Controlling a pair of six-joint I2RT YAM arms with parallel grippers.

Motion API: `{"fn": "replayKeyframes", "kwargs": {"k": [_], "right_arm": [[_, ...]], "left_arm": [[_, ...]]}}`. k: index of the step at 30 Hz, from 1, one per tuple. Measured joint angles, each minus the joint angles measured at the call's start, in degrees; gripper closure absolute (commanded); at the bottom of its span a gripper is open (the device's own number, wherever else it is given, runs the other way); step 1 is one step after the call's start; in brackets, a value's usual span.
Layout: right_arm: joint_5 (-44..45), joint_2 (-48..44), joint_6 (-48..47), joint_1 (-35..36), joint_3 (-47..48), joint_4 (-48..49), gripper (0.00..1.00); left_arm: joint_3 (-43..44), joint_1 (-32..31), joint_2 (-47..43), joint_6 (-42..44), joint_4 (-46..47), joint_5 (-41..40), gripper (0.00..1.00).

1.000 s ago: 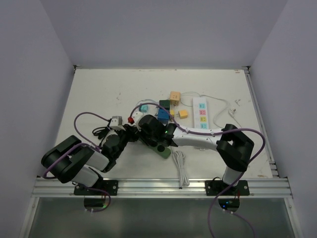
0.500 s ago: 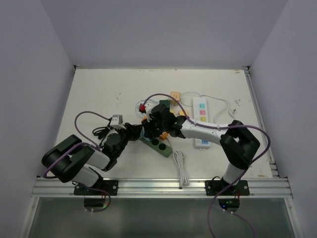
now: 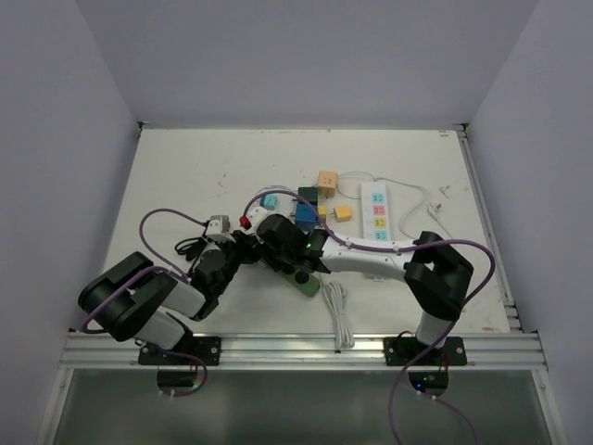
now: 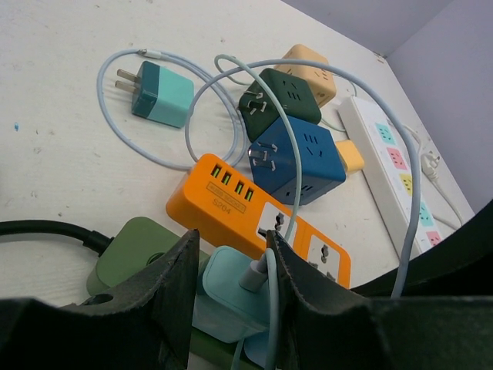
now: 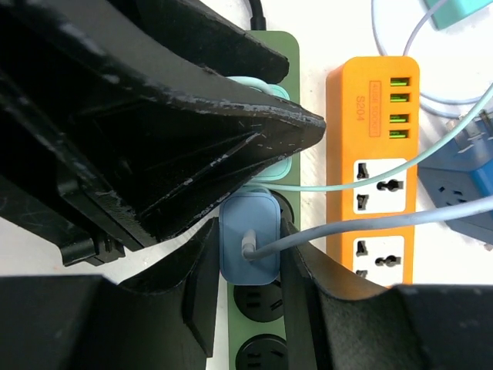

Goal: Pull the plug off the socket

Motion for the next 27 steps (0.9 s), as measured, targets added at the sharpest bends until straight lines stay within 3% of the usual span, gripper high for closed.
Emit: {"fn": "replayKeyframes", "kwargs": {"k": [9, 12, 20, 27], "right_arm": [[-18.0, -1.0, 4.4, -10.4, -0.7, 0.4, 1.00], [-16.9, -1.0, 4.1, -9.2, -0.7, 0.1, 1.00], [-2.0, -0.2, 1.9, -1.4, 3.0, -4.6, 1.00], [-9.5, -0.3, 4.6, -7.0, 2.2, -4.0, 1.00]], "left_arm": [[1.4, 0.0, 0.3, -0.5, -0.7, -0.3, 0.80], [1.4, 0.0, 0.3, -0.5, -0.7, -0.2, 0.80], [1.7, 0.0, 0.6, -1.4, -1.0, 0.0, 0.79], [2.5, 0.0, 1.2, -1.5, -1.4, 0.0, 0.79]]}}
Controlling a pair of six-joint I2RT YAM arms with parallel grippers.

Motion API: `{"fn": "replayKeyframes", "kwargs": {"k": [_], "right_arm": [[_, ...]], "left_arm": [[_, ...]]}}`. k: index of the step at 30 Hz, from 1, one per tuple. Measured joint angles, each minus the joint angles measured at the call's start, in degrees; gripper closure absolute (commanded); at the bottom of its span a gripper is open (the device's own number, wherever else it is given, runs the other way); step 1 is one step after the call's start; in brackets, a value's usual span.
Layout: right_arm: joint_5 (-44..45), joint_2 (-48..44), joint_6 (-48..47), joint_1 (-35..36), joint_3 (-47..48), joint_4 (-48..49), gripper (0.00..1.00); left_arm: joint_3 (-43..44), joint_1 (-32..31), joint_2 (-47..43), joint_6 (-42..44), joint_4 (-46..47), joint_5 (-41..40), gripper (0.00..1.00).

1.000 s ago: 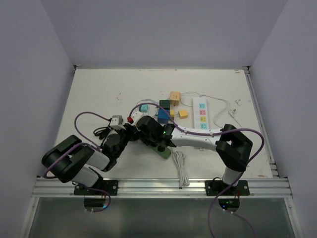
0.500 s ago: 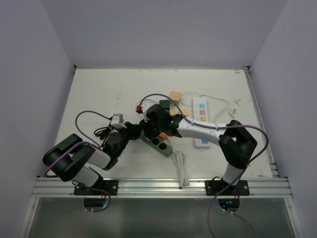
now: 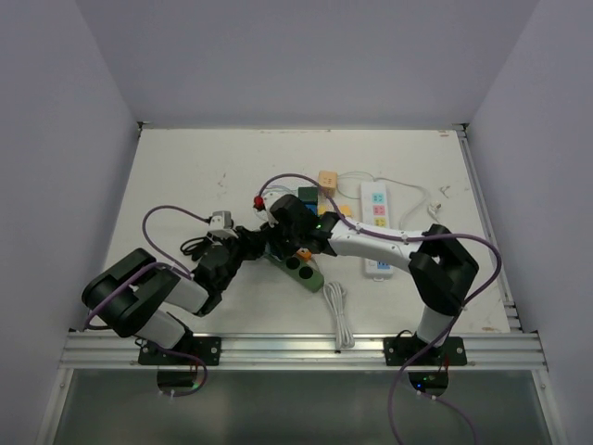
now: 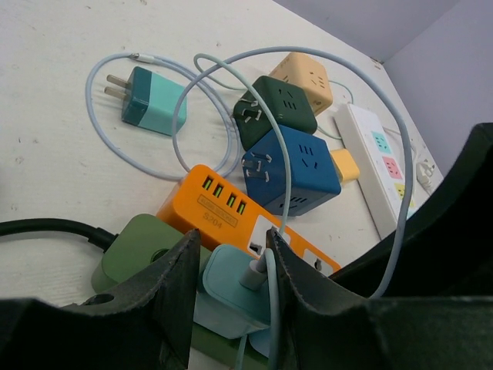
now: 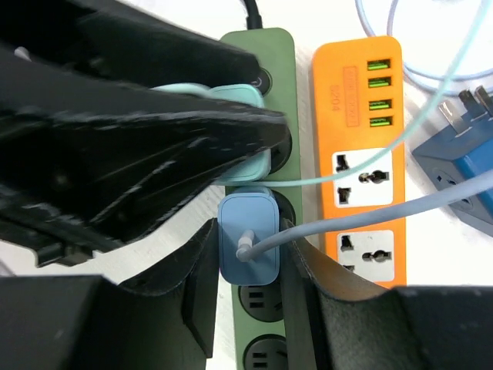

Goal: Pull the plug off the socket

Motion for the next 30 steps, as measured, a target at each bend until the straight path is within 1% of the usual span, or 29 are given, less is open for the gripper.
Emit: {"fn": "replayKeyframes", "kwargs": {"k": [2, 4, 6, 8, 10, 16, 19, 22, 27, 30], "right_arm": [[-5.0, 0.0, 1.3, -3.0, -0.8, 1.0, 1.00], [-8.3, 0.0, 2.0, -4.7, -1.0, 1.4, 1.00], [-9.9, 0.0, 2.2, -5.2, -1.0, 1.6, 1.00], [-9.5, 0.0, 1.9, -4.7, -1.0, 1.5, 0.99], [-7.3, 0.0, 1.3, -3.1, -0.9, 1.3, 0.99], [7.4, 0.5, -1.2, 4.4, 1.4, -1.7, 0.99], [8.4, 0.5, -1.1, 4.3, 1.4, -2.0, 0.99], [4.9, 0.4, 0.0, 1.8, 1.2, -1.6, 0.99], [-7.3, 0.4, 3.1, -5.2, -0.3, 0.2, 0.99], [-11.1, 0.4, 3.9, -6.8, -0.3, 0.5, 1.00]], "left_arm": [[0.4, 0.0, 0.3, 0.0, -0.1, 0.0, 0.79], [0.7, 0.0, 0.5, 0.0, -0.3, 0.0, 0.79], [0.9, 0.0, 0.5, 0.0, -0.3, -0.1, 0.79], [1.0, 0.0, 0.6, 0.0, -0.2, -0.1, 0.79], [1.0, 0.0, 0.7, 0.0, -0.3, -0.1, 0.79], [1.0, 0.0, 0.9, 0.0, -0.3, 0.0, 0.79], [1.2, 0.0, 1.1, -0.1, -0.3, 0.4, 0.79], [1.6, 0.0, 1.5, -0.1, -0.4, 0.3, 0.79], [2.3, 0.0, 2.1, 0.0, -0.7, 0.4, 0.79], [2.7, 0.0, 2.1, 0.0, -1.0, 0.1, 0.79]]}}
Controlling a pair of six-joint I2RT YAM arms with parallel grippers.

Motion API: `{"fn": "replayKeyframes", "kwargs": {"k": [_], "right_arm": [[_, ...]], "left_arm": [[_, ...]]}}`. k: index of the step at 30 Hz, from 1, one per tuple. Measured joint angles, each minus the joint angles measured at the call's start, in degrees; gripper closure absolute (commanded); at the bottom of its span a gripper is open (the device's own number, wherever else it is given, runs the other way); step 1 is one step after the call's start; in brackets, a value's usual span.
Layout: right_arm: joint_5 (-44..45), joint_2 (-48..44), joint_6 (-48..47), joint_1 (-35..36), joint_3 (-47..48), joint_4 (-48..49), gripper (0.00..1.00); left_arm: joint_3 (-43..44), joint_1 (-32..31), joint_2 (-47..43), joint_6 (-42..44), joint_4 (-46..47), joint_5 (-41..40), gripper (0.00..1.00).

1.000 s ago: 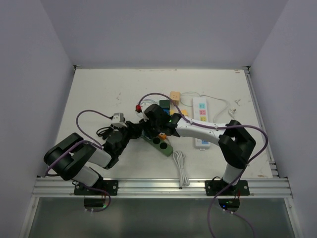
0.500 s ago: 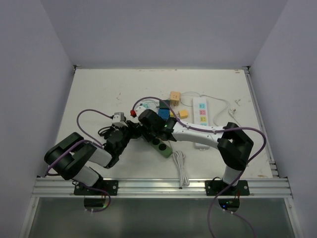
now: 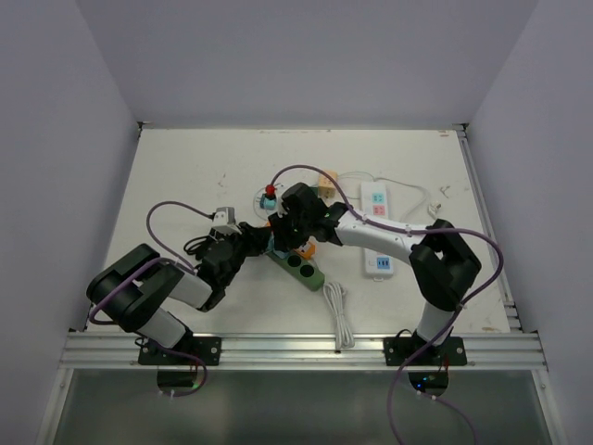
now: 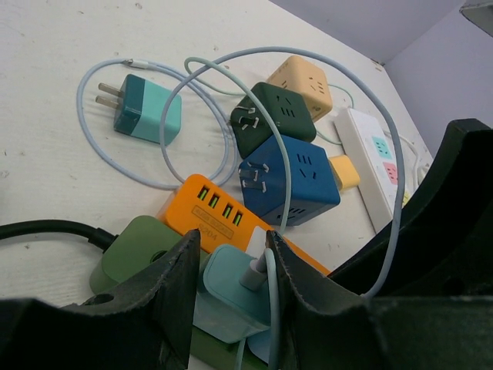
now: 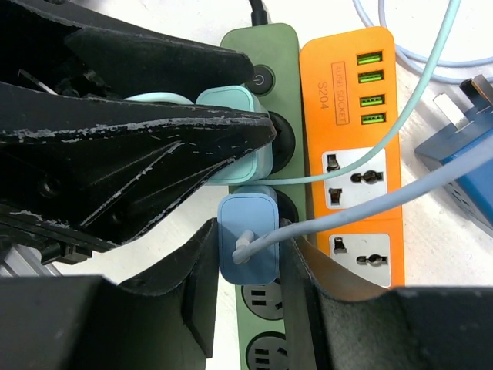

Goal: Pull the plug off the socket

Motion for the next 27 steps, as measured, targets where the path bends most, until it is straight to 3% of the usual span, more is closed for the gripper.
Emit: {"fn": "replayKeyframes", "kwargs": {"k": [3, 9, 13, 17, 24, 27], "right_arm": [[1.1, 0.0, -0.5, 1.2, 0.2, -0.2, 1.00], [18.0, 1.7, -3.8, 10.5, 5.4, -6.1, 0.99], [21.4, 2.0, -4.2, 11.2, 5.9, -7.1, 0.99], [17.4, 2.0, -3.2, 8.6, 6.0, -7.2, 0.99], [-0.2, 2.0, 1.0, -1.4, 5.0, -5.5, 0.99], [-1.6, 2.0, 1.3, -1.7, 5.0, -5.4, 0.99]], "left_arm": [[0.0, 0.0, 0.0, 0.0, 0.0, -0.1, 0.79], [0.0, 0.0, 0.2, -0.2, 0.1, -0.5, 0.79], [0.3, 0.0, 0.5, -0.6, 0.0, -0.4, 0.79], [0.7, 0.0, 0.8, -1.0, -0.2, -0.6, 0.79], [1.8, 0.0, 1.4, -1.0, -0.6, -0.9, 0.79], [1.8, 0.0, 1.3, -1.0, -0.5, -1.2, 0.79]]}}
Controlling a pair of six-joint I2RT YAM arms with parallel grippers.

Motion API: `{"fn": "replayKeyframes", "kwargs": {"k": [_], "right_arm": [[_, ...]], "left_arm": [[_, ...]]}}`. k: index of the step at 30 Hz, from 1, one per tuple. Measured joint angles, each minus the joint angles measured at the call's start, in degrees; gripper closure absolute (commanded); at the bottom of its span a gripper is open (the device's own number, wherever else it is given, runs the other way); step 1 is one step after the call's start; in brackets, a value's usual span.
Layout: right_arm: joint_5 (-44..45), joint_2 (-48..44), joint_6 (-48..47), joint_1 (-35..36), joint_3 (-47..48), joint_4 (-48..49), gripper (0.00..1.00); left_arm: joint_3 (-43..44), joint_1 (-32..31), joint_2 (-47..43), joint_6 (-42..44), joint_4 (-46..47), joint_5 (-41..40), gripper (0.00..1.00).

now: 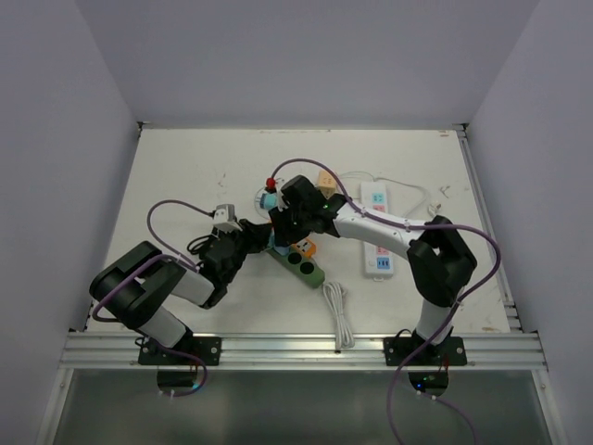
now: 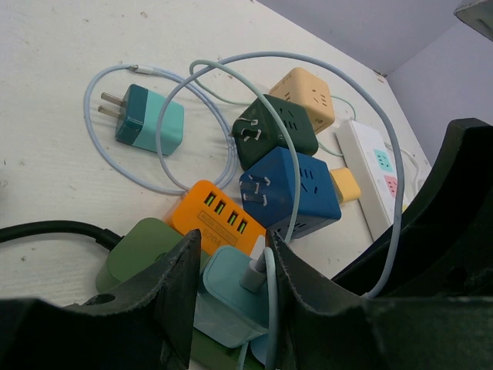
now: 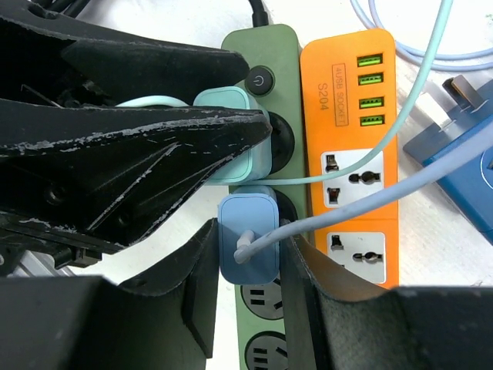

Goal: Pull the plug off the socket

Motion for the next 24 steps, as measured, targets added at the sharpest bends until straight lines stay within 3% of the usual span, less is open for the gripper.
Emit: {"fn": "replayKeyframes", "kwargs": {"k": [3, 10, 14, 18, 24], "right_arm": [[2.2, 0.0, -0.7, 1.6, 0.2, -0.4, 0.98], [19.8, 1.2, -5.5, 11.0, 3.8, -4.0, 0.99], [23.1, 1.3, -6.5, 12.1, 4.0, -4.6, 0.98], [20.7, 0.7, -5.7, 10.4, 3.2, -3.8, 0.97], [10.6, -2.3, -1.8, 1.9, -2.7, 2.7, 0.96]], "left_arm": [[0.0, 0.0, 0.0, 0.0, 0.0, 0.0, 0.79], [-0.2, 0.2, 0.1, -0.1, 0.0, 0.0, 0.79], [-0.2, 0.2, 0.3, 0.1, -0.5, 0.6, 0.79], [0.0, 0.2, 0.4, 0.2, -0.5, 0.8, 0.79], [0.0, 0.0, 0.5, 0.2, -0.6, 1.0, 0.79]]}}
